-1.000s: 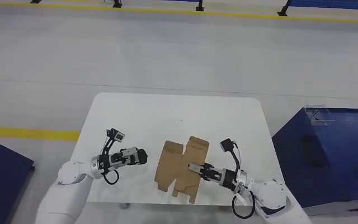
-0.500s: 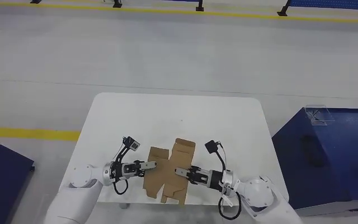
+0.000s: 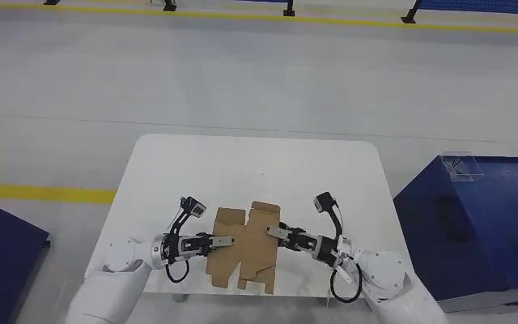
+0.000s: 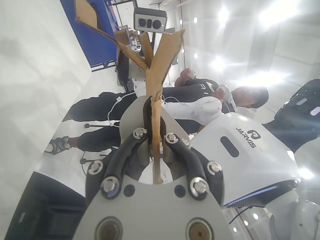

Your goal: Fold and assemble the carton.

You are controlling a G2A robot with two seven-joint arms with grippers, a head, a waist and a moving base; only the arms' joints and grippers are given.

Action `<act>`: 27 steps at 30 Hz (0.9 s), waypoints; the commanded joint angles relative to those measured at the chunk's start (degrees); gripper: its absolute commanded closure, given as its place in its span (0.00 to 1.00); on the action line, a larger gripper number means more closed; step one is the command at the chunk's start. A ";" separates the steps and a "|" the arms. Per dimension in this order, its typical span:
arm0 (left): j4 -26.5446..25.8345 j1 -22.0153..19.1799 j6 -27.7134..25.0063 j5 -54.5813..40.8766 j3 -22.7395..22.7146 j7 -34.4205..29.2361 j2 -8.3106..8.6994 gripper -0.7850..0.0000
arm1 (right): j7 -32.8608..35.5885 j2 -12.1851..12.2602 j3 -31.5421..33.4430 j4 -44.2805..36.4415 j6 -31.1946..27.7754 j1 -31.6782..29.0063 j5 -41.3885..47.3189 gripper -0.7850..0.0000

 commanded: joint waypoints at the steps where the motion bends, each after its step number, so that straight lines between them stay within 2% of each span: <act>1: -2.11 0.71 -1.37 0.94 0.25 1.40 0.24 1.00 | 1.43 -0.04 1.55 2.39 2.55 0.43 8.79 0.00; 4: -5.92 1.97 -4.21 3.48 0.65 4.23 0.80 1.00 | 3.41 -0.31 1.26 4.92 6.96 1.31 16.43 0.01; 5: -7.20 2.47 -5.31 4.60 0.90 5.33 1.05 1.00 | 3.76 -0.44 0.75 5.41 7.64 1.61 17.65 0.09; 8: -10.94 3.88 -8.64 7.81 2.01 8.65 2.05 1.00 | 4.30 -0.78 -1.06 6.35 8.34 2.48 18.51 0.49; 9: -11.86 4.33 -9.82 8.37 2.29 9.83 2.45 1.00 | 3.96 -0.89 -1.50 6.53 8.42 2.73 18.68 0.53; 10: -12.49 4.71 -10.72 8.91 2.65 10.73 2.87 1.00 | 3.72 -1.00 -1.93 6.58 8.26 2.95 18.67 0.66; 12: -13.00 5.01 -12.14 9.75 3.35 12.16 3.73 1.00 | 3.80 -1.17 -2.55 6.74 7.97 3.27 19.03 1.00; 22: -12.31 3.43 -16.42 8.67 8.52 16.44 7.38 1.00 | 4.83 -1.14 -2.46 5.96 8.36 3.20 17.89 1.00; 23: -12.11 3.13 -16.71 8.57 9.04 16.73 7.71 0.89 | 4.88 -1.08 -2.43 6.00 8.88 3.20 17.29 1.00; 24: -11.70 2.79 -17.04 8.72 9.39 17.07 8.05 0.15 | 4.88 -1.08 -2.43 6.00 8.88 3.20 17.29 1.00; 25: -11.24 2.49 -17.54 8.93 9.67 17.57 8.38 0.00 | 4.88 -1.08 -2.43 6.00 8.88 3.20 17.29 1.00; 27: -9.85 1.82 -17.76 9.38 10.08 17.79 9.05 0.00 | 4.62 -1.08 -2.38 5.47 8.61 3.20 16.92 1.00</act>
